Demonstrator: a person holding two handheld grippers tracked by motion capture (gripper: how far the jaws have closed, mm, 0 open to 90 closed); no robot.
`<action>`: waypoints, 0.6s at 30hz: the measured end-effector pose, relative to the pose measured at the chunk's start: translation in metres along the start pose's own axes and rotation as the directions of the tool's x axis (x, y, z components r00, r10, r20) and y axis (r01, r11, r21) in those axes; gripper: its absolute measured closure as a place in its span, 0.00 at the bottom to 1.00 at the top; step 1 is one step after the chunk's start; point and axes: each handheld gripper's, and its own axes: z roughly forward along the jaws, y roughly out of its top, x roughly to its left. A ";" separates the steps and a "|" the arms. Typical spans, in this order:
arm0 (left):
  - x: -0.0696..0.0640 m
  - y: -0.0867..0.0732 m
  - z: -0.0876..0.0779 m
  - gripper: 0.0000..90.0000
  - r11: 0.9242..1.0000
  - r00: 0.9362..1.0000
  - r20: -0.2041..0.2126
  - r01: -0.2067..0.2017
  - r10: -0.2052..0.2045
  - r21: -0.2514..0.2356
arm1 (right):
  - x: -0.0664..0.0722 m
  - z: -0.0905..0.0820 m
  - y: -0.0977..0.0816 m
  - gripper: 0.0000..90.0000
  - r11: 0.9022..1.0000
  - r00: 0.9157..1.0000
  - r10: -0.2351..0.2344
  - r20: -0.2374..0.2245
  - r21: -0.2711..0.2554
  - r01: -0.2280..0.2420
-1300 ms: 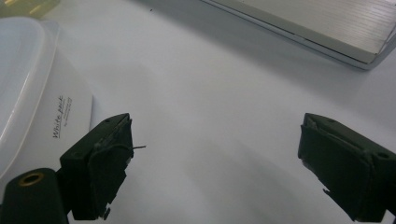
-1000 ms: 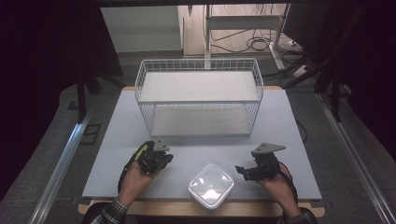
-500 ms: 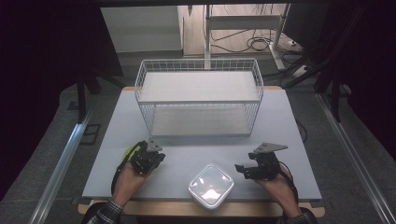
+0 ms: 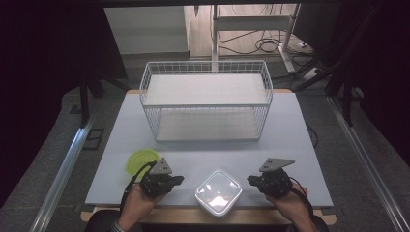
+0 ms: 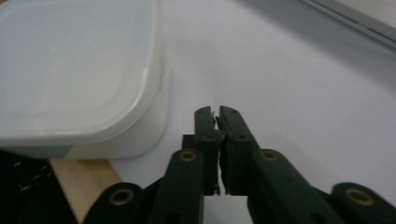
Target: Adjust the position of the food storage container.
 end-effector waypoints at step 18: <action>-0.047 -0.010 0.018 1.00 0.998 0.982 0.186 -0.053 0.044 0.044 | 0.030 0.002 -0.009 0.99 0.996 0.985 -0.051 -0.163 0.066 0.062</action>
